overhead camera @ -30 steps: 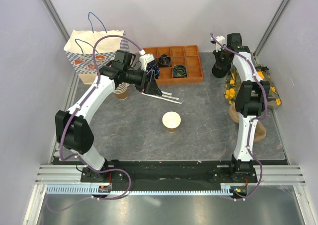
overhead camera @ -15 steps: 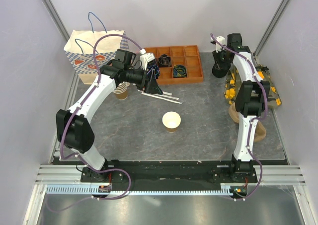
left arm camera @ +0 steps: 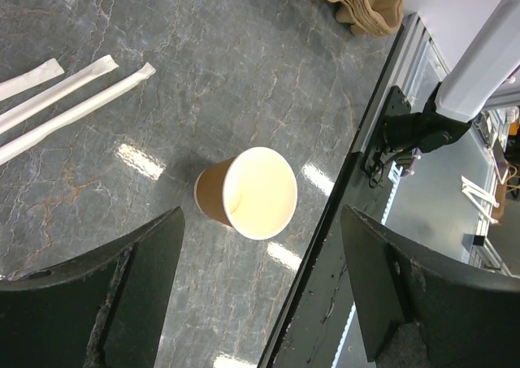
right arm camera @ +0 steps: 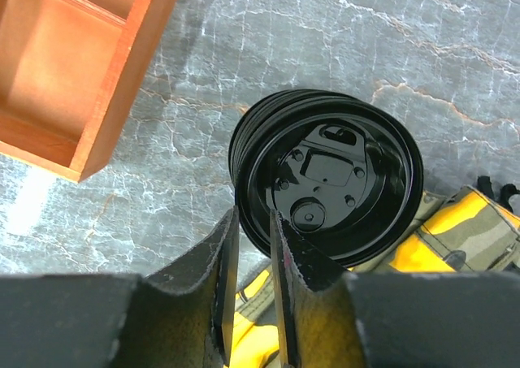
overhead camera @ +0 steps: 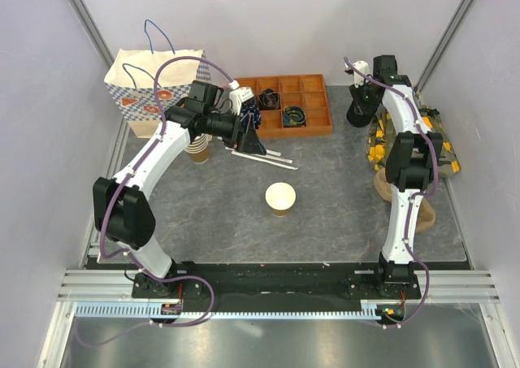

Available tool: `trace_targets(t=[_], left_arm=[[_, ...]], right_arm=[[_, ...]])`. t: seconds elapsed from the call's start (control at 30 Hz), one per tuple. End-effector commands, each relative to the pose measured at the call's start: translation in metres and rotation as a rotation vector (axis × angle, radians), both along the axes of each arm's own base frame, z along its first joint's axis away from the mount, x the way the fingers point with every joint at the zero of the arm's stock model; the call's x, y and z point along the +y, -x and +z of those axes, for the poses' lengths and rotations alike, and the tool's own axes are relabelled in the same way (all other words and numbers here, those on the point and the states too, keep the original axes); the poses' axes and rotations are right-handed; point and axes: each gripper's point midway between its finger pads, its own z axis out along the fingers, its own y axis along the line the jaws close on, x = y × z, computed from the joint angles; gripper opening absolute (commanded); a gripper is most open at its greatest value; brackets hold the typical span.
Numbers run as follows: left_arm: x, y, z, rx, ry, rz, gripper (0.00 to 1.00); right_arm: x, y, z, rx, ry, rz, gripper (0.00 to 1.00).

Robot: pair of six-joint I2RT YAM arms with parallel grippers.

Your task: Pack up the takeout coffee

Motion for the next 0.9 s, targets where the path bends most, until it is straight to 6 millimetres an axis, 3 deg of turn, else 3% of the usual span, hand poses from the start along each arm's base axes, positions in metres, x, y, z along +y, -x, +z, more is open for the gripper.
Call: trace_targets(t=[0.0, 0.33, 0.53, 0.87], left_arm=[[-0.0043, -0.0042, 0.0182, -0.021, 0.042, -0.008, 0.85], [-0.0049, -0.0054, 0.0172, -0.017, 0.042, -0.007, 0.85], [-0.0056, -0.0049, 0.0161, -0.010, 0.042, -0.008, 0.84], [-0.0049, -0.0045, 0.0151, -0.006, 0.041, -0.006, 0.84]], right_arm=[[-0.0070, -0.0101, 0.0185, -0.051, 0.019, 0.004, 0.29], [-0.0031, -0.0095, 0.0086, -0.024, 0.002, 0.021, 0.30], [0.0012, -0.0047, 0.0104, -0.016, -0.012, 0.046, 0.36], [0.0025, -0.0043, 0.0105, -0.015, -0.022, 0.052, 0.35]])
